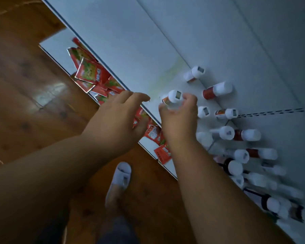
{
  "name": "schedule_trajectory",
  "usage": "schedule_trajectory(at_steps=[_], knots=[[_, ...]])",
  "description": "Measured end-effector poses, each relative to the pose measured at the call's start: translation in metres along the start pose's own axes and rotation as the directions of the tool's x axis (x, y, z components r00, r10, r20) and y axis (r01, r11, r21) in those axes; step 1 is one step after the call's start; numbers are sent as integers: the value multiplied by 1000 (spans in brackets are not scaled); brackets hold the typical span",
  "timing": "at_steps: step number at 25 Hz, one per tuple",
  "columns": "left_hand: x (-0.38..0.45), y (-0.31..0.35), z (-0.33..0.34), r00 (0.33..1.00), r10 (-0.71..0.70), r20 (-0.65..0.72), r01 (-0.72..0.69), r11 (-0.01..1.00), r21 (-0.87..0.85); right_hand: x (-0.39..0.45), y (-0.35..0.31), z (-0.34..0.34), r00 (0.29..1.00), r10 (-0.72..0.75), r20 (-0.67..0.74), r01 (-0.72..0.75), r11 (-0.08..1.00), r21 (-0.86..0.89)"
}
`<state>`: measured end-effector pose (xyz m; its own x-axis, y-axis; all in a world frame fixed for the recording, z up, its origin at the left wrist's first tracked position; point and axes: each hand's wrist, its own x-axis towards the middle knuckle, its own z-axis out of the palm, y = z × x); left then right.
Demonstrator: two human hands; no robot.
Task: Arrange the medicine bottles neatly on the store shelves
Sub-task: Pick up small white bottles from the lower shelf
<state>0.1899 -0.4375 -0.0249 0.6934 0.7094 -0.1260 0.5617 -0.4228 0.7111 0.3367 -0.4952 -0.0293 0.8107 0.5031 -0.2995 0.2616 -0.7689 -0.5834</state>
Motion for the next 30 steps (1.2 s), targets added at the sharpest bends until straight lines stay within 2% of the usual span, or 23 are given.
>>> schedule_trajectory(at_steps=[2, 5, 10, 13, 15, 17, 19, 21, 25, 28, 30], knots=[[11, -15, 38, 999, -46, 18, 47, 996, -72, 31, 22, 22, 990, 121, -77, -121, 993, 10], [29, -35, 75, 996, -86, 27, 89, 989, -117, 70, 47, 53, 977, 206, -62, -203, 978, 49], [42, -57, 93, 991, -122, 46, 127, 982, -139, 105, 64, 76, 975, 201, -97, -188, 974, 126], [36, -57, 76, 988, -142, 56, 149, 973, -176, 83, 53, 71, 984, 157, -80, -130, 955, 266], [22, -49, 50, 983, -176, 59, 185, 955, -231, 50, 35, 59, 992, 124, -17, -107, 909, 402], [-3, -32, 13, 971, -233, 58, 239, 913, -331, 7, 10, 37, 986, 95, 134, -151, 846, 511], [-36, -3, -42, 958, -280, 62, 280, 863, -420, -46, -28, 3, 952, 35, 304, -219, 771, 597], [-68, 31, -98, 950, -302, 75, 301, 832, -466, -92, -68, -37, 922, -24, 387, -242, 745, 622], [-108, 81, -178, 979, -191, 65, 199, 865, -461, -152, -135, -98, 908, -89, 410, -247, 678, 693], [-110, 104, -229, 996, -35, 81, 65, 912, -405, -179, -182, -130, 938, -183, 293, -91, 685, 723], [-100, 121, -258, 997, 20, 78, 14, 913, -409, -189, -209, -152, 942, -236, 238, -3, 704, 710]])
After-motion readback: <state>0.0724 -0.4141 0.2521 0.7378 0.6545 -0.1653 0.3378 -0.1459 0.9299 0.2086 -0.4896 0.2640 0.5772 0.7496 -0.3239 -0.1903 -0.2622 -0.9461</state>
